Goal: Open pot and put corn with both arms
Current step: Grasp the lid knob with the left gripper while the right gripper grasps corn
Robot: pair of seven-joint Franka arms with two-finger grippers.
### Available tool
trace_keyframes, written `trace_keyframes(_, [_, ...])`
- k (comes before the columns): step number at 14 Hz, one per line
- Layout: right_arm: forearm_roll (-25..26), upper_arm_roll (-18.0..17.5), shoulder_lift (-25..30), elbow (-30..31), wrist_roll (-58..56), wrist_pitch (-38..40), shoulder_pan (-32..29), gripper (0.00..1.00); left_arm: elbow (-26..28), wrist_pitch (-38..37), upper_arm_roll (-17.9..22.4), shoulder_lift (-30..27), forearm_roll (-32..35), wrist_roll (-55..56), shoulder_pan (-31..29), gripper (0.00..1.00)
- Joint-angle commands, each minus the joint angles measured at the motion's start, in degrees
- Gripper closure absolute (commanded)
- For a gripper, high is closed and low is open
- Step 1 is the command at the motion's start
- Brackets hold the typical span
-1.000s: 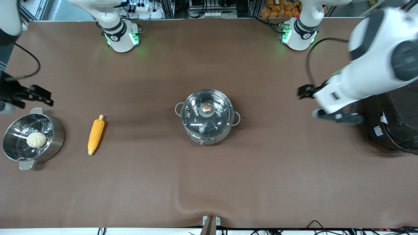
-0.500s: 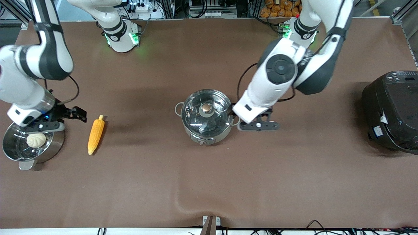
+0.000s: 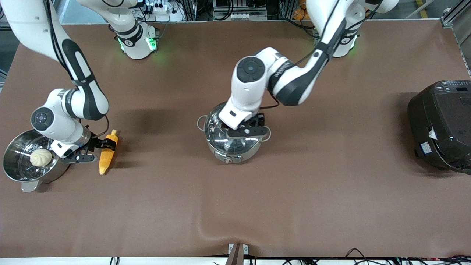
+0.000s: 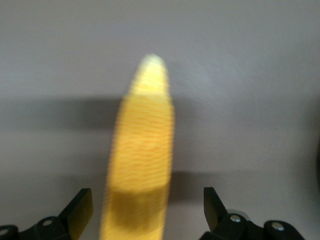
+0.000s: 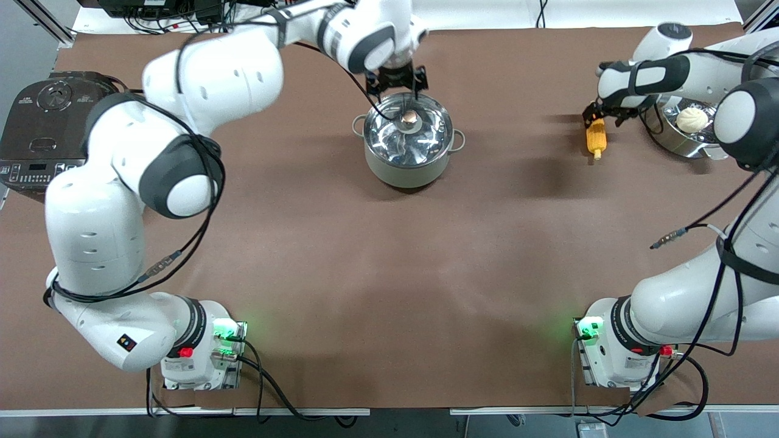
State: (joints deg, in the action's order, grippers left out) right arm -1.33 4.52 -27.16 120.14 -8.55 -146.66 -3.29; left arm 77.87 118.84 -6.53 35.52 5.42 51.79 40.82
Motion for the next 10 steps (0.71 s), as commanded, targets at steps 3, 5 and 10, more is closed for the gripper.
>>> trace_keyframes(3, [-4.73, -0.65, -1.23, -0.61, 0.72, 0.05, -0.75, 0.22, -1.58, -0.02, 0.82, 2.19, 5.47, 4.64, 4.18, 0.00])
trace_keyframes(5, [-5.26, -0.65, -1.23, -0.78, 1.25, 0.14, 0.21, 0.45, -1.58, -0.02, 0.82, 2.63, 6.26, 4.64, 4.53, 0.00])
trace_keyframes(10, [-5.18, -0.56, 0.96, -5.85, 0.90, 8.53, 1.53, 1.00, -1.50, -0.10, 0.64, 2.54, 6.79, 8.76, 4.53, 1.00])
